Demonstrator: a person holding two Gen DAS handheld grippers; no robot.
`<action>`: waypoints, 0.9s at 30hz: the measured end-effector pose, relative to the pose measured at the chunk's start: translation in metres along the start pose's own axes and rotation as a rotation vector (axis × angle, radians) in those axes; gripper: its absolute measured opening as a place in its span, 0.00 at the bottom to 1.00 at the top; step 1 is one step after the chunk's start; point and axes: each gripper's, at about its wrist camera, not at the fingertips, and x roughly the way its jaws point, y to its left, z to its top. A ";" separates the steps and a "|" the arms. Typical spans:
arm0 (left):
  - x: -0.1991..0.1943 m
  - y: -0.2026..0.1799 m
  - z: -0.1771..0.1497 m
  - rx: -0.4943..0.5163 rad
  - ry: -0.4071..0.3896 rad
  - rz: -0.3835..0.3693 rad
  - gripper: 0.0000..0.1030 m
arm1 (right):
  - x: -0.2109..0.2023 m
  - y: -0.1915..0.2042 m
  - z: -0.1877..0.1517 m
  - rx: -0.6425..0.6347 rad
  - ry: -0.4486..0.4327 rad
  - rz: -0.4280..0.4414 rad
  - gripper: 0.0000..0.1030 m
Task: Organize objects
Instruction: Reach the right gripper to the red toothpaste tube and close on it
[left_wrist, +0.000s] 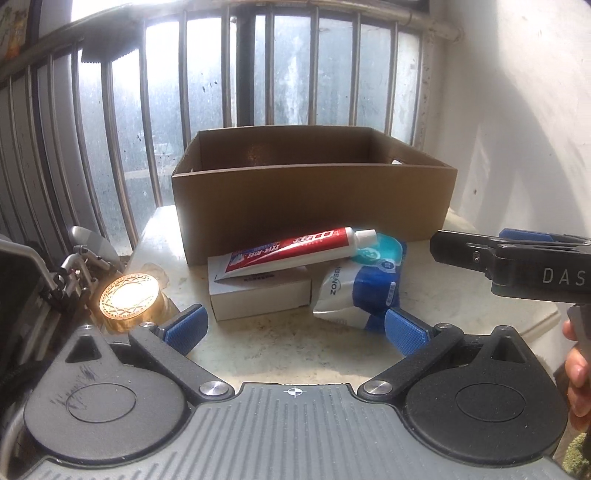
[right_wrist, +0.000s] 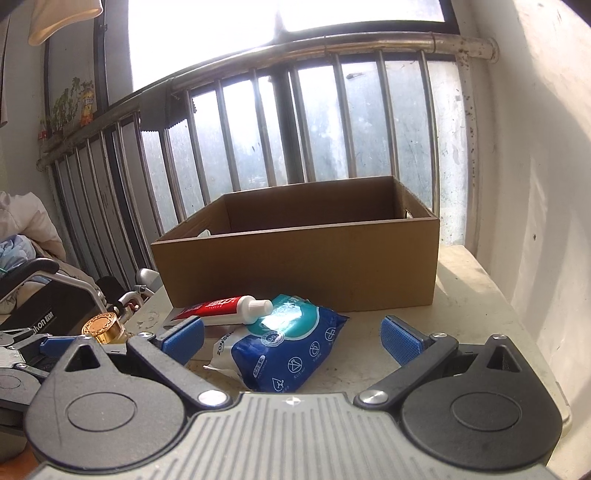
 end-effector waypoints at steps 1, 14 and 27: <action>0.003 -0.001 0.001 -0.001 -0.007 -0.014 1.00 | 0.003 -0.003 0.002 0.002 -0.002 0.003 1.00; 0.036 -0.014 0.017 0.027 -0.070 -0.104 0.99 | 0.063 -0.020 0.040 -0.012 0.060 0.291 1.00; 0.061 -0.010 0.021 -0.033 -0.038 -0.158 0.93 | 0.112 0.014 0.052 -0.209 0.197 0.418 0.72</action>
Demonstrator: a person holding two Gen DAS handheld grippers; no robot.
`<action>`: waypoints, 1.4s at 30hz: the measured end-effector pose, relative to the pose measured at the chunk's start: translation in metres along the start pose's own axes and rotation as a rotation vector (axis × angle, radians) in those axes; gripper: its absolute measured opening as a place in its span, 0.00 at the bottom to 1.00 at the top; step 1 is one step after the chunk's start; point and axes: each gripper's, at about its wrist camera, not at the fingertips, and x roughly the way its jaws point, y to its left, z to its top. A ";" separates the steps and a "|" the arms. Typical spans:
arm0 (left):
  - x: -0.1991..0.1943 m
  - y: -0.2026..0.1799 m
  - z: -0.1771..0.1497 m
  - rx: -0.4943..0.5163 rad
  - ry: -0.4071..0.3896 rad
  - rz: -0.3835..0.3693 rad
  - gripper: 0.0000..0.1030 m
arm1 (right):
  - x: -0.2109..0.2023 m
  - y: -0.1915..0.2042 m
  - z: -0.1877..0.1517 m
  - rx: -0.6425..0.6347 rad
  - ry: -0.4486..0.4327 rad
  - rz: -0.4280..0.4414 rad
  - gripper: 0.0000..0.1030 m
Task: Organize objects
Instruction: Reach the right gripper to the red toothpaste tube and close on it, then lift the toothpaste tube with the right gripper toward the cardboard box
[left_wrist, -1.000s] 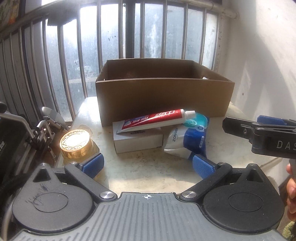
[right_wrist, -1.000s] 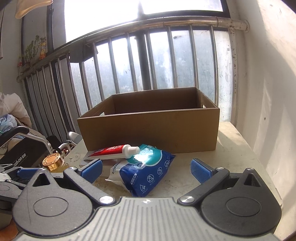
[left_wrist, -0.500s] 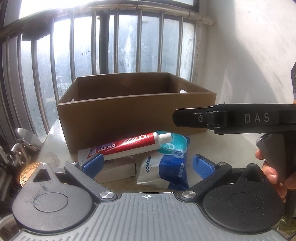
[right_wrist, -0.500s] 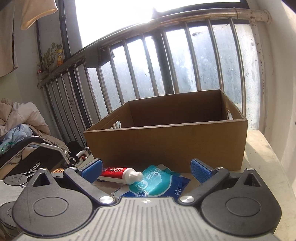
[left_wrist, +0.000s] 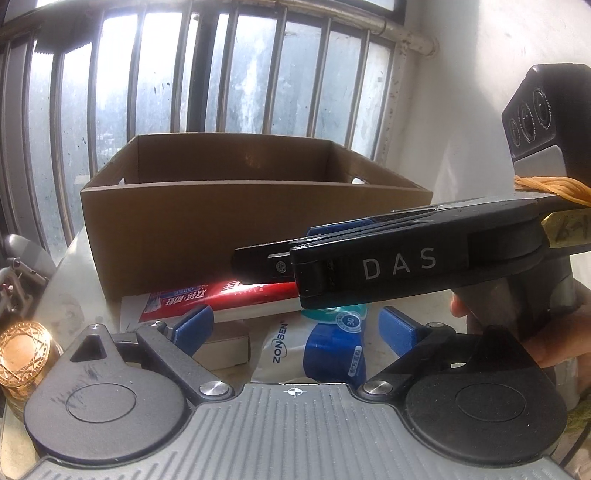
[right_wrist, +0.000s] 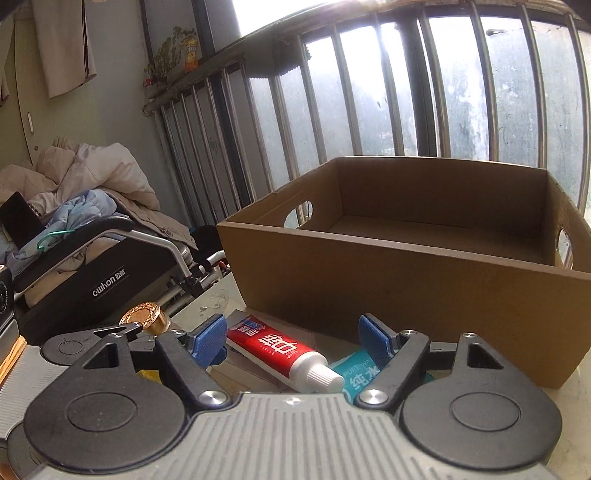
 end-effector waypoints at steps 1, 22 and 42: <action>0.001 0.001 0.000 -0.004 0.001 -0.001 0.92 | 0.003 0.001 0.001 -0.008 0.012 0.002 0.71; 0.012 0.040 -0.003 -0.223 0.044 -0.068 0.63 | 0.056 0.001 0.023 -0.037 0.242 0.070 0.48; 0.014 0.058 -0.001 -0.338 0.086 -0.172 0.56 | 0.069 -0.022 0.035 0.200 0.451 0.150 0.38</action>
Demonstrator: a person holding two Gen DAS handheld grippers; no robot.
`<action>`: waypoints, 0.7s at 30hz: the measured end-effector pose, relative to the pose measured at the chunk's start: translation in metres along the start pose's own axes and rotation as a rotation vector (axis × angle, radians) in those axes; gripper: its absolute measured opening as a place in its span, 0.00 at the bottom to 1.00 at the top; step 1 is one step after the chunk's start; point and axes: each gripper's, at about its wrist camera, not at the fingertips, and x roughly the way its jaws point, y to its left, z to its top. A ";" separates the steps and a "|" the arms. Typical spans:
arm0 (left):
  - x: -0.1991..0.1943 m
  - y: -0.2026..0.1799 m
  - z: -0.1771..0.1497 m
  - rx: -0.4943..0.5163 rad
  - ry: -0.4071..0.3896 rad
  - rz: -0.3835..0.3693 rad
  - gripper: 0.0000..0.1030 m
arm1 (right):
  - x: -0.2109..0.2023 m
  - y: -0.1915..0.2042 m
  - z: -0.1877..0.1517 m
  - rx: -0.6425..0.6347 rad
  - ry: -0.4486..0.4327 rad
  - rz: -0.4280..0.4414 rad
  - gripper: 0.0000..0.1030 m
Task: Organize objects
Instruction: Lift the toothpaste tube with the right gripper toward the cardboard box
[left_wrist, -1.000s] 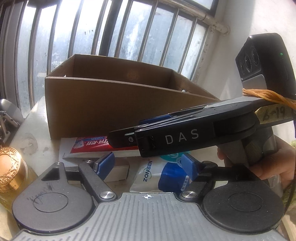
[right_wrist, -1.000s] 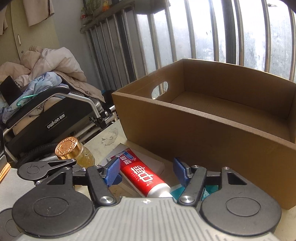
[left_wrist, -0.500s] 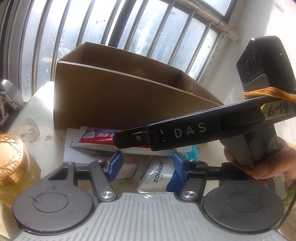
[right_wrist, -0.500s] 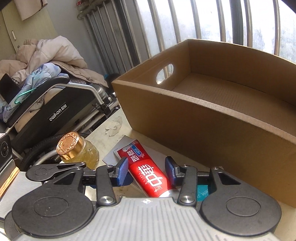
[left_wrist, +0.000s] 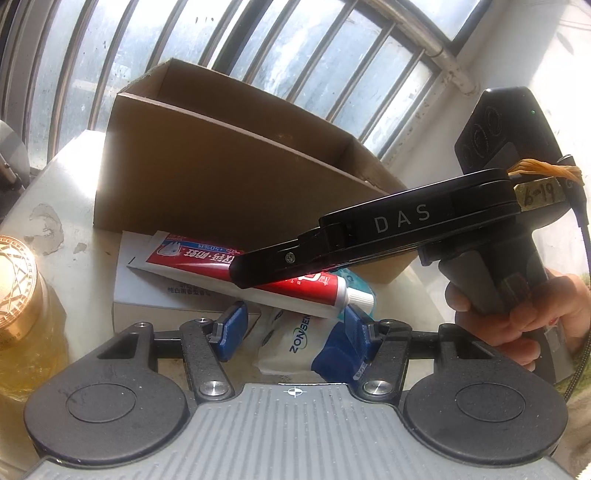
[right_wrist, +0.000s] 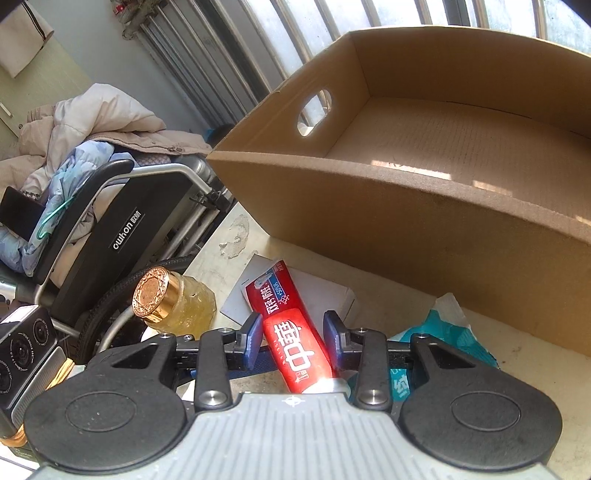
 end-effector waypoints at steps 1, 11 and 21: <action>0.000 0.001 0.000 -0.007 0.003 -0.005 0.56 | 0.000 -0.001 0.000 0.013 0.007 0.004 0.38; 0.002 0.006 0.003 -0.059 0.021 -0.014 0.69 | 0.002 -0.005 -0.001 0.057 0.037 0.030 0.38; 0.003 0.003 0.003 -0.065 0.022 0.003 0.75 | 0.007 -0.012 -0.002 0.098 0.042 0.068 0.40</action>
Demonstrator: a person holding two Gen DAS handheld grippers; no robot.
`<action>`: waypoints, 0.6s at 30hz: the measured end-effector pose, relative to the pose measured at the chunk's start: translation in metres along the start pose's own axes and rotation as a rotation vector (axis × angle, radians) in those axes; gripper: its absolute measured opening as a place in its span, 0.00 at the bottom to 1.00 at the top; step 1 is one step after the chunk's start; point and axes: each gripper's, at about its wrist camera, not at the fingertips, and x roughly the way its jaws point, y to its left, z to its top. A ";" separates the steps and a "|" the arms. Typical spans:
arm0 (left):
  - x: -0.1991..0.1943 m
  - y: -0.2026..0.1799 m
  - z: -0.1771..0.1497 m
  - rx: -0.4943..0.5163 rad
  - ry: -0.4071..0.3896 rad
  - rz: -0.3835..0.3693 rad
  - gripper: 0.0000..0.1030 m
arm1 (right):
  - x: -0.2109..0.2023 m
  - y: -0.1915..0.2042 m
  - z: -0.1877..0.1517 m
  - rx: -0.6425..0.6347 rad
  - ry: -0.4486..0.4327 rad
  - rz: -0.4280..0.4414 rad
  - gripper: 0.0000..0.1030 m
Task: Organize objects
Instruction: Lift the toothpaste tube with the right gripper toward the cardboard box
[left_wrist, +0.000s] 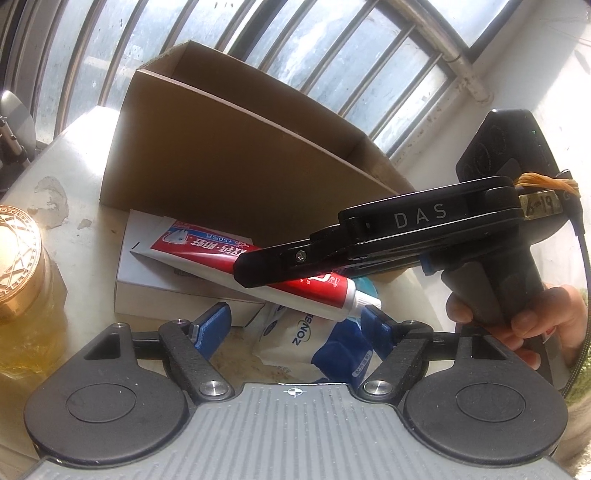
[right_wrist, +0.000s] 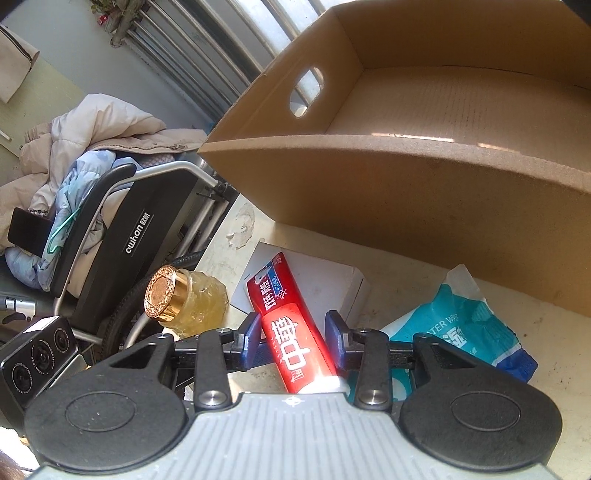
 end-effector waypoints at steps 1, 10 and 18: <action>-0.001 0.000 0.000 0.002 0.001 -0.002 0.75 | -0.001 0.000 -0.001 0.003 -0.003 -0.001 0.40; -0.012 -0.003 -0.004 0.014 -0.024 -0.026 0.72 | -0.007 0.000 -0.010 0.029 -0.015 0.001 0.36; -0.004 -0.009 -0.006 0.047 -0.019 0.030 0.61 | -0.009 0.001 -0.021 0.035 -0.019 0.011 0.29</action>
